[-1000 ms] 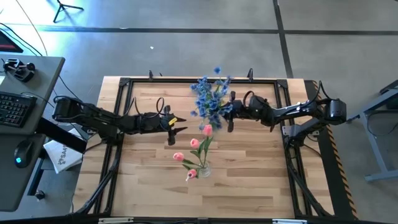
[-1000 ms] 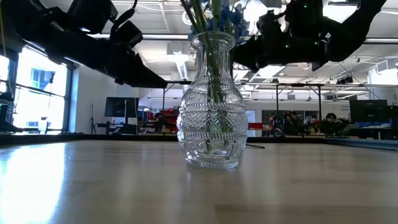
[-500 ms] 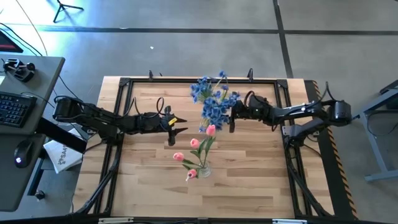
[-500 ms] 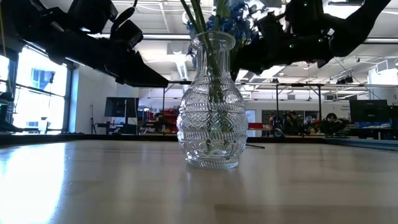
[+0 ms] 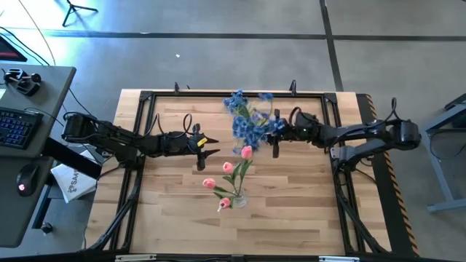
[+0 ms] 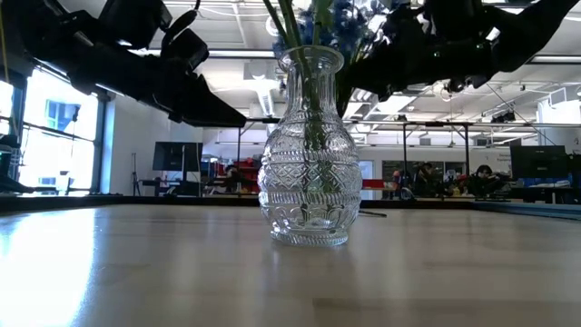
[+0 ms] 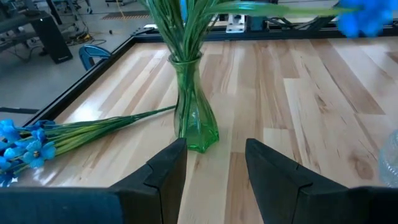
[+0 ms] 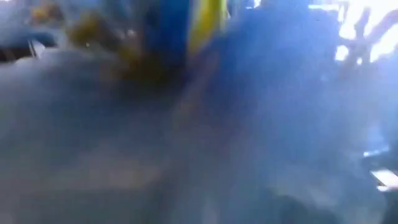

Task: Sort flowers into vase by color
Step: Put the bottom blue flowers into the green vase, then put the blue flowers into the green vase

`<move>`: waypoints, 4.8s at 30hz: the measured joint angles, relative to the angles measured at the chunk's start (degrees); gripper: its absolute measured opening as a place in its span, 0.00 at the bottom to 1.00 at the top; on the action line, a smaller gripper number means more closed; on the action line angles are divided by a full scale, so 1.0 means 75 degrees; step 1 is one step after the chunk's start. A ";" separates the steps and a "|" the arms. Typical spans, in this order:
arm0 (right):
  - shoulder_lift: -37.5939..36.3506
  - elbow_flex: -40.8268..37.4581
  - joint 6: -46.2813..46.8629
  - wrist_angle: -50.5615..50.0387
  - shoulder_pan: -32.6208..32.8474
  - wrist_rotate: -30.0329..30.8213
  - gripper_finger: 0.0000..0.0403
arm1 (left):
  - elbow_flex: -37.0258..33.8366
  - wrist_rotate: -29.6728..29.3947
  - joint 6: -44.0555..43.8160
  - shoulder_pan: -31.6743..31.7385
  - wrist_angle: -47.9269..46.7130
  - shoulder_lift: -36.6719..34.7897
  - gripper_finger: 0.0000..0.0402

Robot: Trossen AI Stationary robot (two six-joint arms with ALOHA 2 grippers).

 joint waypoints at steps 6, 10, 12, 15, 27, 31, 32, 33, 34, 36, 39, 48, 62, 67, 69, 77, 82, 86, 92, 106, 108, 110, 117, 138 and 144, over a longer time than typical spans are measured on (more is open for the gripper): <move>0.0249 0.0003 0.0038 0.0103 0.0213 0.0105 0.05 | 0.0003 -0.0086 0.0006 0.0003 0.0000 0.0000 0.38; 0.0397 0.0003 0.0239 0.0189 0.0206 0.0256 0.10 | 0.0003 -0.0102 0.0000 0.0003 0.0009 0.0000 0.38; 0.0446 0.0003 0.0238 0.0279 0.0255 0.0320 0.11 | 0.0003 -0.0120 -0.0041 0.0003 0.0012 0.0000 0.38; 0.0411 0.0003 0.0192 0.0409 0.0309 0.0351 0.16 | 0.0003 -0.0123 -0.0118 0.0003 0.0009 0.0000 0.38; -0.1360 0.0003 0.0309 -0.1187 0.0306 0.0356 0.56 | 0.0003 -0.0122 -0.0200 0.0003 -0.0076 0.0000 0.38; -0.2400 0.0006 0.0701 -0.2647 0.0306 0.0354 0.59 | 0.0003 -0.0122 -0.0400 0.0003 -0.0170 0.0000 0.38; -0.2704 0.0006 0.0869 -0.3151 0.0306 0.0354 0.59 | 0.0003 -0.0122 -0.0446 0.0003 -0.0201 0.0000 0.38; -0.2993 0.0006 0.1049 -0.3776 0.0306 0.0354 0.59 | 0.0003 -0.0122 -0.0502 0.0003 -0.0232 0.0000 0.38; -0.3273 0.0006 0.1248 -0.4420 0.0306 0.0351 0.59 | 0.0003 -0.0122 -0.0545 0.0003 -0.0273 -0.0002 0.38; -0.3757 0.0006 0.1724 -0.5790 0.0306 0.0387 0.58 | 0.0003 -0.0125 -0.0618 0.0003 -0.0354 -0.0003 0.38; -0.3971 0.0006 0.2450 -0.7031 0.0309 0.1274 0.56 | 0.0003 -0.0299 -0.0659 0.0014 -0.0410 -0.0003 0.38; -0.1107 0.0006 0.1987 -0.5087 -0.0200 0.3121 0.52 | 0.0003 -0.0745 -0.0524 0.0381 -0.0281 -0.0003 0.38; 0.3333 0.0107 0.1082 -0.0001 -0.1617 0.1461 0.58 | 0.0003 -0.0632 -0.0997 0.0548 -0.0294 -0.0003 0.38; 0.4084 0.0779 0.0689 -0.0432 -0.1617 0.1540 0.52 | 0.0003 -0.0632 -0.1003 0.0548 -0.0294 -0.0003 0.38; 0.4271 0.1071 0.0548 -0.0881 -0.1617 0.1818 0.48 | 0.0003 -0.0632 -0.1048 0.0548 -0.0294 -0.0003 0.38; 0.4131 0.1533 0.0510 -0.2534 -0.1609 0.2388 0.22 | 0.0003 -0.0632 -0.1195 0.0545 -0.0300 -0.0003 0.38; 0.3372 0.1527 0.1277 -0.4478 -0.1455 0.2461 0.03 | 0.0003 -0.0600 -0.1195 0.0545 -0.0303 -0.0003 0.38; 0.2645 0.1444 0.2106 -0.6256 -0.0934 0.2689 0.06 | 0.0003 -0.0600 -0.1195 0.0545 -0.0304 -0.0003 0.38; 0.1400 0.0395 0.3497 -0.6918 0.0099 0.2903 0.13 | 0.0003 -0.0577 -0.1195 0.0542 -0.0300 -0.0003 0.38; -0.0008 0.0090 0.2912 -0.6352 -0.0094 0.2863 0.62 | 0.0003 -0.0519 -0.1186 0.0542 -0.0294 -0.0003 0.38; 0.0338 0.0090 0.2474 -0.5808 -0.0248 0.2863 0.67 | 0.0003 -0.0519 -0.1183 0.0542 -0.0291 -0.0003 0.38; 0.0743 0.0096 0.2163 -0.5214 -0.0415 0.2857 0.69 | 0.0003 -0.0519 -0.1183 0.0542 -0.0294 -0.0003 0.38; 0.1985 0.0102 0.1563 -0.3758 -0.0892 0.2574 0.56 | 0.0003 -0.0458 -0.1183 0.0542 -0.0297 -0.0003 0.38; -0.1172 0.0096 0.2460 -0.7268 -0.1110 0.3150 0.02 | 0.0003 -0.0461 -0.1198 0.0542 -0.0335 -0.0003 0.38; -0.3280 -0.0046 0.2596 -0.7277 -0.0872 0.4359 0.03 | 0.0003 -0.0463 -0.1199 0.0542 -0.0317 -0.0003 0.38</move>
